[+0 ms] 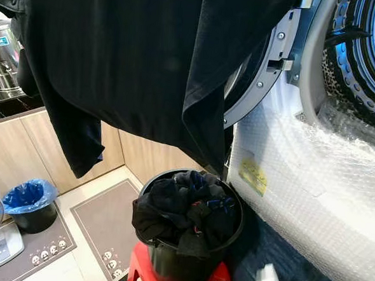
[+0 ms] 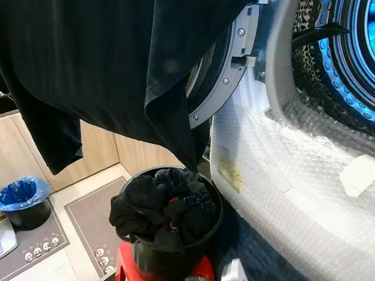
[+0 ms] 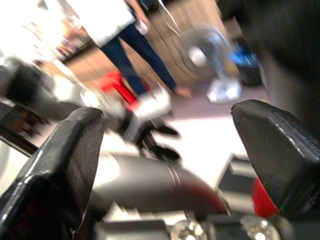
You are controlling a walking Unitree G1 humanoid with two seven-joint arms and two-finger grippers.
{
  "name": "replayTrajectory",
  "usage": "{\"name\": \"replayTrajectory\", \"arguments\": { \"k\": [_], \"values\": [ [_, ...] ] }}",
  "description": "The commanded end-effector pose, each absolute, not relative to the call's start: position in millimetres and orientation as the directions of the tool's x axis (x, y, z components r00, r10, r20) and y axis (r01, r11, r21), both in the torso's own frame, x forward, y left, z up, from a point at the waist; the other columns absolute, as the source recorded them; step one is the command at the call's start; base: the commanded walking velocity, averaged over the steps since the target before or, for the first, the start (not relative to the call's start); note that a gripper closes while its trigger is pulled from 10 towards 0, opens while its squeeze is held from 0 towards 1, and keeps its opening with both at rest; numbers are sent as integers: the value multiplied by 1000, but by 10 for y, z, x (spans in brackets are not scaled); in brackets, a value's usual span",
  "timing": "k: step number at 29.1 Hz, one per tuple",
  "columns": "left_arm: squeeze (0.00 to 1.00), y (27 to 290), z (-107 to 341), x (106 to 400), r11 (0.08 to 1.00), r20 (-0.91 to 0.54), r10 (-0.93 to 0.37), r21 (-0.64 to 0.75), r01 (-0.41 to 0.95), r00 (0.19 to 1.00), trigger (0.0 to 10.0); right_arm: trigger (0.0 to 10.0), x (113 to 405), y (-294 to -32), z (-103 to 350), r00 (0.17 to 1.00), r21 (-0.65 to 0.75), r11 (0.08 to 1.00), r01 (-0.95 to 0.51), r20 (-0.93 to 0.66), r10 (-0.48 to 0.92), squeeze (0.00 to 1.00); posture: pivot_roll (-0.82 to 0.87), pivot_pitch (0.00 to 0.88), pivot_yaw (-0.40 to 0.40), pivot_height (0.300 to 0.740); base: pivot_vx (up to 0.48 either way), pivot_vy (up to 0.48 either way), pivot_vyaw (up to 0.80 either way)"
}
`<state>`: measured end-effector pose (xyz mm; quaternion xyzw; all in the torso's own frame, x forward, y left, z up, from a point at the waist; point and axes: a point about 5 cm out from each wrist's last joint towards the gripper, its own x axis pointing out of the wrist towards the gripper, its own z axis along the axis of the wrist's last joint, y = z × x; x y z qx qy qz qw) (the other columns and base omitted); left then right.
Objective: Clothes washing
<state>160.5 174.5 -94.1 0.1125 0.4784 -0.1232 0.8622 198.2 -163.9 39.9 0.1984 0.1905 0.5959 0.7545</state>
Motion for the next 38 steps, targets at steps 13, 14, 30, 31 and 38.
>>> {"name": "replayTrajectory", "arguments": {
  "k": [13, 14, 30, 31, 38],
  "values": [
    [0, 1650, -975, 1537, 941, -859, -126, 55, 333, 497, 10000, 10000, 2508, -1531, 977, 580, 472, 456, -755, 156, 800, 0, -80, 0, 36, 740, 0, 0, 0],
    [0, 1641, -977, 1533, 941, -859, -128, 53, 334, 496, 10000, 10000, 2520, -1514, 991, 594, 469, 471, -747, 153, 790, 0, -78, 0, 34, 740, 0, 0, 0],
    [0, 1634, -978, 1524, 946, -855, -131, 44, 321, 502, 10000, 10000, 2740, -1467, 789, 889, 287, 862, -418, -68, 454, 0, -68, 0, 25, 740, 0, 0, 0],
    [0, 1636, -976, 1528, 947, -854, -131, 43, 319, 504, 10000, 10000, 2749, -1482, 773, 901, 272, 879, -392, -77, 426, 0, -68, 0, 25, 740, 0, 0, 0],
    [0, 1614, -967, 1552, 949, -848, -140, 33, 314, 511, 10000, 10000, 2770, -1542, 663, 940, 207, 941, -269, -156, 303, 0, -69, 0, 22, 740, 0, 0, 0]
  ]
}}
